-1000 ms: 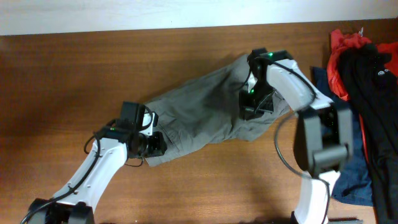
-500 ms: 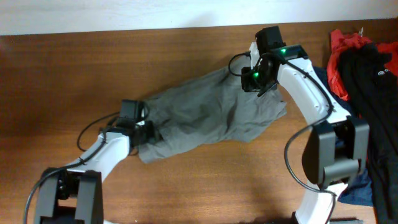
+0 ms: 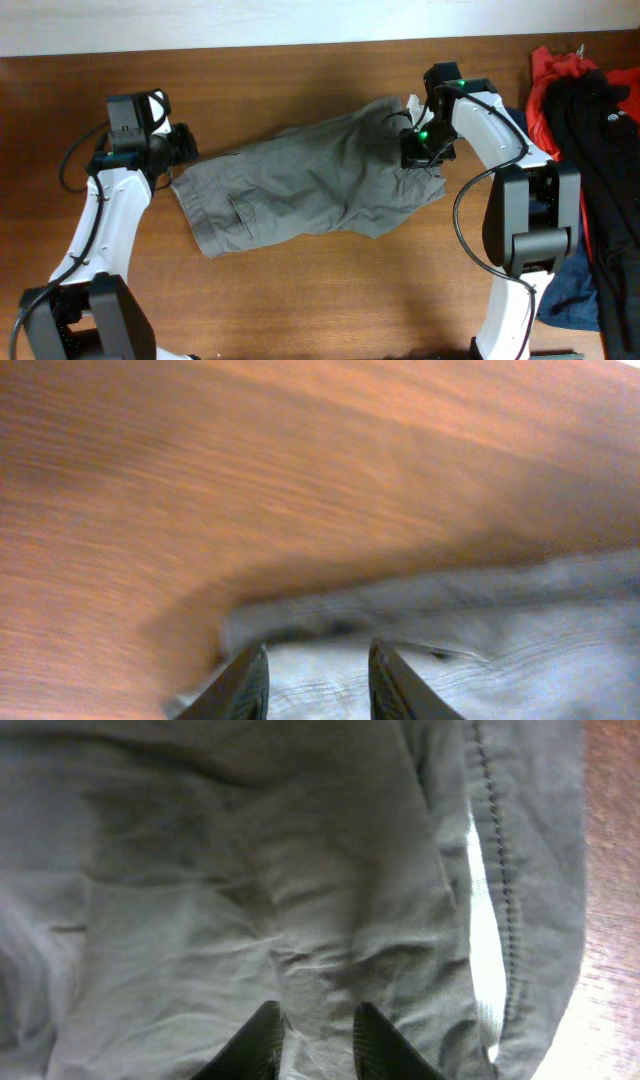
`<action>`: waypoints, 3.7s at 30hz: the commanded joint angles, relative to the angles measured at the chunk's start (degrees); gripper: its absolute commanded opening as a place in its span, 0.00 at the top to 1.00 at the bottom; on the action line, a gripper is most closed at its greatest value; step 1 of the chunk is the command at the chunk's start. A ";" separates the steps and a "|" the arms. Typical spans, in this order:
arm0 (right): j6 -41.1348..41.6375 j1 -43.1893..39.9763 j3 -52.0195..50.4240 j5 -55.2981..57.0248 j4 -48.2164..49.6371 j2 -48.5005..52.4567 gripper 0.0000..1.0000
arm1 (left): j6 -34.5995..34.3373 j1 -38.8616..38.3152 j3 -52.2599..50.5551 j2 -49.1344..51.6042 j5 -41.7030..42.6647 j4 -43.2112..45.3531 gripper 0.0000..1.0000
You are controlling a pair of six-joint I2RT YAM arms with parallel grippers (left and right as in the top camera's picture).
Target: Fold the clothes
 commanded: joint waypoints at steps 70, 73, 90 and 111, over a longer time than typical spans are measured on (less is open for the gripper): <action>-2.56 -3.67 -4.48 -12.76 -12.83 -1.18 0.96 | 9.66 -1.05 4.37 9.70 18.73 -23.76 0.13; -2.23 0.76 -4.48 -12.48 -12.02 -1.16 0.96 | 9.66 -0.90 4.33 9.70 15.91 -22.99 0.13; 16.48 -11.30 -1.57 20.76 -19.15 -9.49 0.52 | 9.68 -0.96 4.33 9.70 16.98 -21.97 0.13; -3.56 -8.63 -1.84 -7.19 21.09 -0.22 0.50 | 9.64 -0.96 4.33 9.70 17.05 -21.75 0.13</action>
